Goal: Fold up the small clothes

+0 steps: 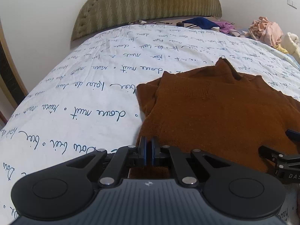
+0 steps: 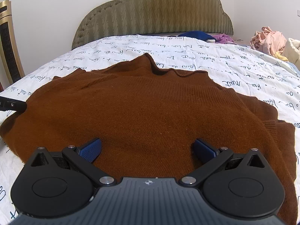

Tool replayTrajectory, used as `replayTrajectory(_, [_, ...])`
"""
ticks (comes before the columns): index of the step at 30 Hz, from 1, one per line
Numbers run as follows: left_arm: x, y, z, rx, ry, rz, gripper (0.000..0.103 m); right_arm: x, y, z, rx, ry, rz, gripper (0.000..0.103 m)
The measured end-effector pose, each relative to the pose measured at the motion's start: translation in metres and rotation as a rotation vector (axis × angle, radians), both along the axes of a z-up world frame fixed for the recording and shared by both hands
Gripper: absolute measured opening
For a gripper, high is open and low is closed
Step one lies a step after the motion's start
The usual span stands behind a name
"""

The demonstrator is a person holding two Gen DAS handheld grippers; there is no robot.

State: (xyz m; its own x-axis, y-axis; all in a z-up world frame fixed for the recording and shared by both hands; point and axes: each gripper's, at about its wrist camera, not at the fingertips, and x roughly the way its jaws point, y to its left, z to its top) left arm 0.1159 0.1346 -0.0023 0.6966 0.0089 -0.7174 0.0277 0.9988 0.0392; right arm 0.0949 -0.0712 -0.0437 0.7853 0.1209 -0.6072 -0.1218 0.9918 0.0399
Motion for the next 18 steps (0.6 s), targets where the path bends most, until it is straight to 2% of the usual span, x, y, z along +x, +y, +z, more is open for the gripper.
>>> replayTrajectory(18, [0.0031,-0.0015,-0.0047,0.03,0.014,0.021,0.006,-0.0007,0.0009,0.0002,-0.006,-0.001,0.0,0.103])
